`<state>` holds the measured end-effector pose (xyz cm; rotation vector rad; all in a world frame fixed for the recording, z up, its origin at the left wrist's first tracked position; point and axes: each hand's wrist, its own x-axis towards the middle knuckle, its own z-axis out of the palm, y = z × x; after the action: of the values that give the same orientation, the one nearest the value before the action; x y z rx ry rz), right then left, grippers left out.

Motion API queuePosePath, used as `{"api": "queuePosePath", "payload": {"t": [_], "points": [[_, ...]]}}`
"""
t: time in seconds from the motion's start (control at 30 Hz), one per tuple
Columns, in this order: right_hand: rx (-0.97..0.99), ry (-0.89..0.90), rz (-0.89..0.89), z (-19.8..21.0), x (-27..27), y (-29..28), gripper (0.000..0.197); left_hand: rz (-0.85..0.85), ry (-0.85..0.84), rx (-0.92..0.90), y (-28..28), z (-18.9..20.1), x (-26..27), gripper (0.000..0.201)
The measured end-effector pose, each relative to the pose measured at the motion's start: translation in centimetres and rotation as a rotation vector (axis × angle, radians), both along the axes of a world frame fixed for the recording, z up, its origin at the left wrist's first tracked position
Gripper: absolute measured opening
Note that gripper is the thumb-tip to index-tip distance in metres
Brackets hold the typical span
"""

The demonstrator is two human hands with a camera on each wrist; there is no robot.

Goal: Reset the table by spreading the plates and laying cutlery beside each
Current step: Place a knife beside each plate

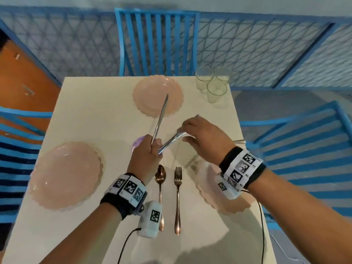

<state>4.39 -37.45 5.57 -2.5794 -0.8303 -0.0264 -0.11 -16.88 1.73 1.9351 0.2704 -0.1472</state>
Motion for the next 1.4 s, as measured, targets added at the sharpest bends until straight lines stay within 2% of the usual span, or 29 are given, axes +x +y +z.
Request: {"api": "queuePosePath", "payload": {"t": [0.07, 0.13, 0.2, 0.3, 0.4, 0.5, 0.57, 0.63, 0.7, 0.83, 0.9, 1.07, 1.13, 1.2, 1.23, 1.3, 1.37, 1.4], "points": [[-0.146, -0.054, 0.162, 0.6, 0.1, 4.2, 0.021, -0.070, -0.042, 0.205, 2.2, 1.2, -0.2, 0.026], [-0.310, -0.054, 0.249, 1.1, 0.4, 7.6, 0.010, -0.151, -0.071, 0.375, 4.6, 1.7, -0.4, 0.021], [-0.375, 0.064, 0.277, 1.6, 0.7, 9.6, 0.012, -0.231, -0.097, 0.498, 6.6, 2.3, -0.8, 0.018], [-0.152, 0.499, 0.240, 2.7, 1.1, 12.5, 0.022, -0.284, -0.176, 0.594, 9.8, 3.2, -0.9, 0.019], [0.001, 0.858, 0.222, 2.7, 1.5, 15.3, 0.022, -0.244, -0.223, 0.539, 12.3, 3.4, -0.5, 0.018], [0.132, 1.091, 0.219, 2.2, 2.0, 17.0, 0.015, -0.159, -0.252, 0.418, 14.2, 3.1, 0.4, 0.025], [0.206, 1.173, 0.168, 2.0, 2.7, 17.9, 0.014, 0.041, -0.347, 0.385, 15.8, 3.0, 1.6, 0.029], [0.289, 1.147, -0.014, 0.8, 4.4, 19.2, 0.015, 0.275, -0.367, 0.277, 17.5, 3.0, 3.0, 0.032], [0.310, 1.015, -0.221, -1.3, 7.4, 20.7, 0.015, 0.381, -0.306, 0.139, 18.6, 2.6, 4.3, 0.032], [0.196, 0.713, -0.427, -4.5, 15.7, 24.2, 0.021, 0.273, -0.206, 0.002, 18.9, 0.5, 7.3, 0.031], [0.092, 0.606, -0.466, -5.3, 19.7, 25.5, 0.026, 0.213, -0.197, -0.025, 18.8, -0.8, 9.5, 0.031], [0.107, 0.576, -0.570, -6.9, 25.2, 27.5, 0.039, 0.217, -0.126, -0.114, 19.3, -3.0, 15.0, 0.029], [0.093, 0.552, -0.580, -7.4, 26.5, 28.2, 0.032, 0.259, -0.101, -0.142, 19.8, -3.7, 16.5, 0.030], [0.044, 0.524, -0.604, -7.9, 27.3, 28.9, 0.012, 0.280, -0.086, -0.148, 20.3, -4.4, 17.3, 0.031], [0.011, 0.513, -0.609, -8.2, 27.6, 29.1, 0.010, 0.281, -0.081, -0.153, 20.5, -4.7, 17.5, 0.031], [-0.049, 0.485, -0.597, -8.8, 28.1, 29.7, 0.016, 0.276, -0.075, -0.161, 20.9, -5.4, 17.6, 0.032], [-0.104, 0.471, -0.582, -9.3, 28.1, 30.1, 0.012, 0.277, -0.057, -0.164, 21.0, -5.8, 17.5, 0.033], [-0.129, 0.459, -0.576, -9.5, 28.1, 30.4, 0.020, 0.285, -0.050, -0.168, 21.0, -6.0, 17.5, 0.033]]}}
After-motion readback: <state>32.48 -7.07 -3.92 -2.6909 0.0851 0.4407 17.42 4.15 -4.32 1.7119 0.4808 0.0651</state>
